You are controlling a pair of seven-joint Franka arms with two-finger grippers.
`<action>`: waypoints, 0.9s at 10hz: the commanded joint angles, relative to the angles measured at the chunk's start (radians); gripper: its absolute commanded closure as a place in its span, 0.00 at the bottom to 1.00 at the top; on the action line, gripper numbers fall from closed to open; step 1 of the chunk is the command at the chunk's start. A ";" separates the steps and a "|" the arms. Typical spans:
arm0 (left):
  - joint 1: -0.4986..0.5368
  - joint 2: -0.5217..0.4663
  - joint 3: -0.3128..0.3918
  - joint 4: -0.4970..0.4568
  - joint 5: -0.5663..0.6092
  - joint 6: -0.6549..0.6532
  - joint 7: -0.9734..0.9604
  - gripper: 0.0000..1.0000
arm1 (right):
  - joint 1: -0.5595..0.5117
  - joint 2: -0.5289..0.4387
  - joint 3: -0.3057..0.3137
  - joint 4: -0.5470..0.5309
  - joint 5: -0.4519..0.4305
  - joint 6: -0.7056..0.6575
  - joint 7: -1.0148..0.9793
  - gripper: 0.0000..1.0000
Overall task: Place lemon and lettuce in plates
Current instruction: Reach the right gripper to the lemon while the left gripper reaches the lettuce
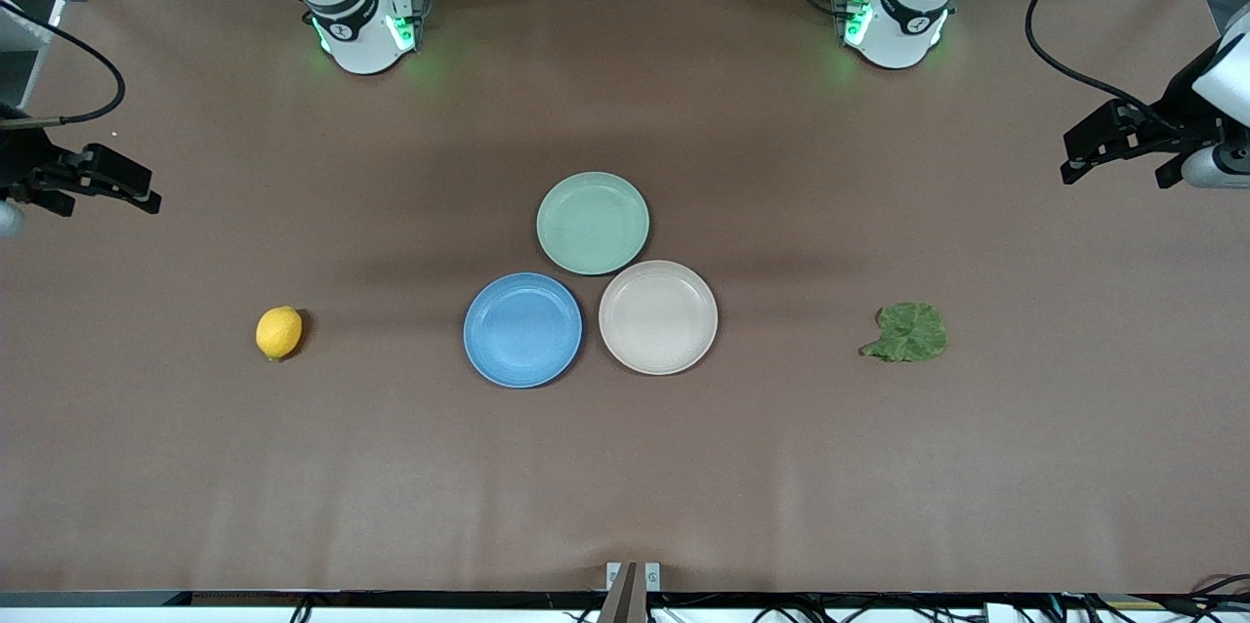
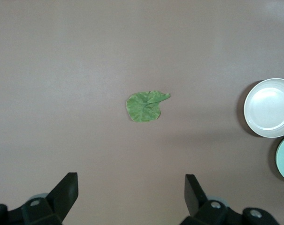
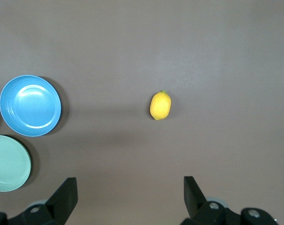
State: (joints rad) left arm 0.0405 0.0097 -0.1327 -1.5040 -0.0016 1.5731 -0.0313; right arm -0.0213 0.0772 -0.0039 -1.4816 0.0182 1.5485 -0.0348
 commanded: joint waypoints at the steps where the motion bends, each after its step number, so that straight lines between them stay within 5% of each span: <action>1: 0.004 -0.002 -0.005 0.005 0.023 -0.019 0.024 0.00 | 0.001 -0.014 0.001 -0.009 -0.003 -0.005 -0.013 0.00; 5: 0.004 0.038 0.001 -0.059 0.034 -0.009 0.059 0.00 | 0.000 -0.013 0.001 -0.009 -0.001 -0.002 -0.013 0.00; 7: 0.018 0.053 -0.002 -0.199 0.049 0.168 0.063 0.00 | -0.023 -0.005 -0.002 -0.060 -0.006 0.042 -0.013 0.00; 9: 0.013 0.071 -0.005 -0.374 0.049 0.382 0.062 0.00 | -0.078 0.025 -0.001 -0.158 -0.001 0.238 -0.016 0.00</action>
State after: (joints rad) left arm 0.0483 0.0968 -0.1291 -1.7550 0.0266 1.8369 0.0102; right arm -0.0653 0.0878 -0.0090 -1.5683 0.0181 1.6915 -0.0356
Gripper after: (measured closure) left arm 0.000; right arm 0.000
